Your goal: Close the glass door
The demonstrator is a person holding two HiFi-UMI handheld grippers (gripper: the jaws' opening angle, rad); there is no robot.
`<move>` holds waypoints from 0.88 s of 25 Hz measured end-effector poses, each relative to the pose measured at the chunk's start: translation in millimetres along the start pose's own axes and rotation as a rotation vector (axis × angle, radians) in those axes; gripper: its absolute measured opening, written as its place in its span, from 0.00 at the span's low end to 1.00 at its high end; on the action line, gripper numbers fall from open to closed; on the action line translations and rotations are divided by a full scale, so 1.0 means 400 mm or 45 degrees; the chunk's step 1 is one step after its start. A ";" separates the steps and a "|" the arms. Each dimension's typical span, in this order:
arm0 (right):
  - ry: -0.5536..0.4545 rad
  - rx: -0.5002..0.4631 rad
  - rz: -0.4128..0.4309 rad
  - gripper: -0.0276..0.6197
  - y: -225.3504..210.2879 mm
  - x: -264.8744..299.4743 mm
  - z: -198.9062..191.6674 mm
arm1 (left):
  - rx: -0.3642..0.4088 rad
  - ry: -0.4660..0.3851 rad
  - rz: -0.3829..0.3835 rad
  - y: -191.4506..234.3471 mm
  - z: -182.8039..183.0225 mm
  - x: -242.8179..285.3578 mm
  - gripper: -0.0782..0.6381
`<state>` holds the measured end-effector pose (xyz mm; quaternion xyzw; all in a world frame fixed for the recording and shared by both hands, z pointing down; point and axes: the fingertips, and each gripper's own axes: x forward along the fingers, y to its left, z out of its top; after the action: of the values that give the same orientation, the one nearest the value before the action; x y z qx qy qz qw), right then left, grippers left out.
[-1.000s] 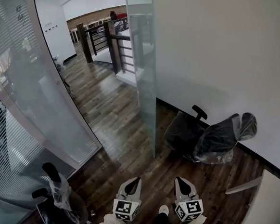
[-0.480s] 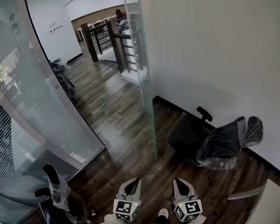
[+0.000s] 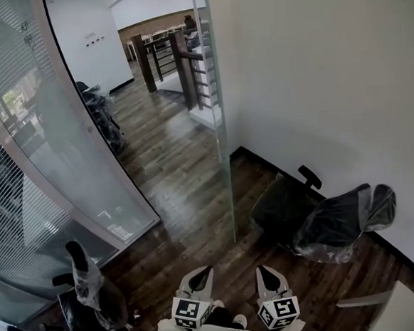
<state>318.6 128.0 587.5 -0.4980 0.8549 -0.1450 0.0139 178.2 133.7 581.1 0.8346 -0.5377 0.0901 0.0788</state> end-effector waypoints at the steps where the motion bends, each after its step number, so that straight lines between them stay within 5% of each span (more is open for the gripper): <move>1: 0.005 -0.004 0.009 0.05 -0.002 0.009 -0.001 | -0.005 0.003 0.006 0.005 -0.004 0.006 0.11; 8: 0.054 -0.025 0.028 0.05 -0.028 0.086 -0.009 | -0.047 0.022 0.025 0.055 -0.033 0.070 0.11; 22: 0.065 -0.054 0.055 0.05 -0.076 0.338 0.068 | -0.070 -0.015 0.013 0.204 0.062 0.285 0.11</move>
<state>280.9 -8.4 585.8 -0.4758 0.8683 -0.1391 -0.0154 151.6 -6.0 586.4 0.8300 -0.5445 0.0708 0.0979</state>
